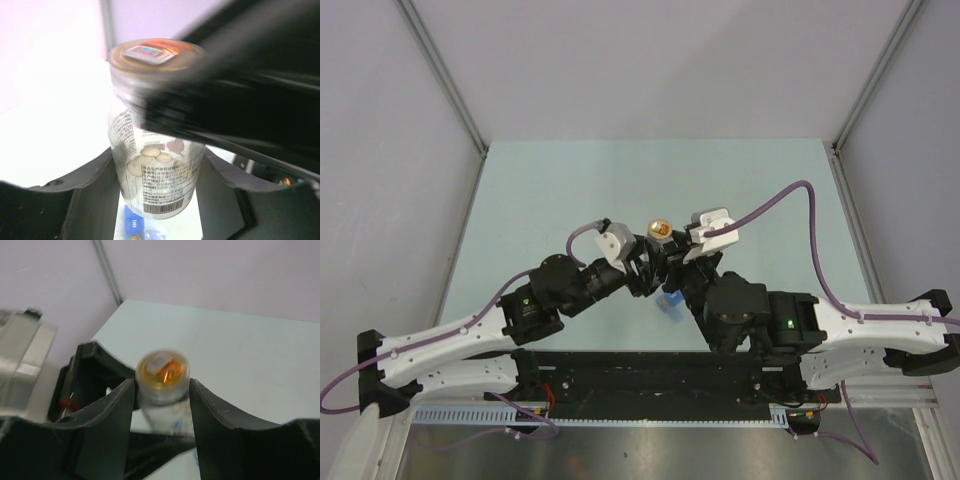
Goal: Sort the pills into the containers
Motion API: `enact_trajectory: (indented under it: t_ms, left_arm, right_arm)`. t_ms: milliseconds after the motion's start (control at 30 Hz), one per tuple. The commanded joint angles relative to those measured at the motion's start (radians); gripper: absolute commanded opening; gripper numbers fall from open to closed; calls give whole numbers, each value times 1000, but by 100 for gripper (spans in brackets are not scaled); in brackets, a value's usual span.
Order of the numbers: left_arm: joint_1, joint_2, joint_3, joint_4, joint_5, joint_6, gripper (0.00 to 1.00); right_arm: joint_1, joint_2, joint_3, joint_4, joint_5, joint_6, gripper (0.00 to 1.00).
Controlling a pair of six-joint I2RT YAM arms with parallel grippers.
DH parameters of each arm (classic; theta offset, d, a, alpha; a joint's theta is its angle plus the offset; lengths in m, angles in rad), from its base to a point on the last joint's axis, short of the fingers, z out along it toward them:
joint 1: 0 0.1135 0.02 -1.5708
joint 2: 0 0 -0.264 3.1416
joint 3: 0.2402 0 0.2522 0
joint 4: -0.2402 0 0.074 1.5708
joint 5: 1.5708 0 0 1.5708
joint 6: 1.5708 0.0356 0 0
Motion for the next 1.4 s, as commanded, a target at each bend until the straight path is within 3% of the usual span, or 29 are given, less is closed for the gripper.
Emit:
enact_trajectory:
  t_ms: [0, 700, 967, 1167, 1367]
  left_arm:
    - [43, 3, 54, 143, -197, -42, 0]
    - [43, -7, 35, 143, -200, -50, 0]
    - [43, -75, -5, 137, -165, -73, 0]
    - [43, -173, -39, 85, -35, -110, 0]
    - [43, -204, -7, -27, 278, -134, 1]
  right_arm:
    - [87, 21, 1, -39, -150, 35, 53]
    - [172, -33, 1, -11, -153, -25, 56]
    - [210, -120, 1, -96, -109, -14, 57]
    - [210, -238, -3, -180, -184, -25, 57]
    - [211, -304, -23, -238, -407, -188, 58]
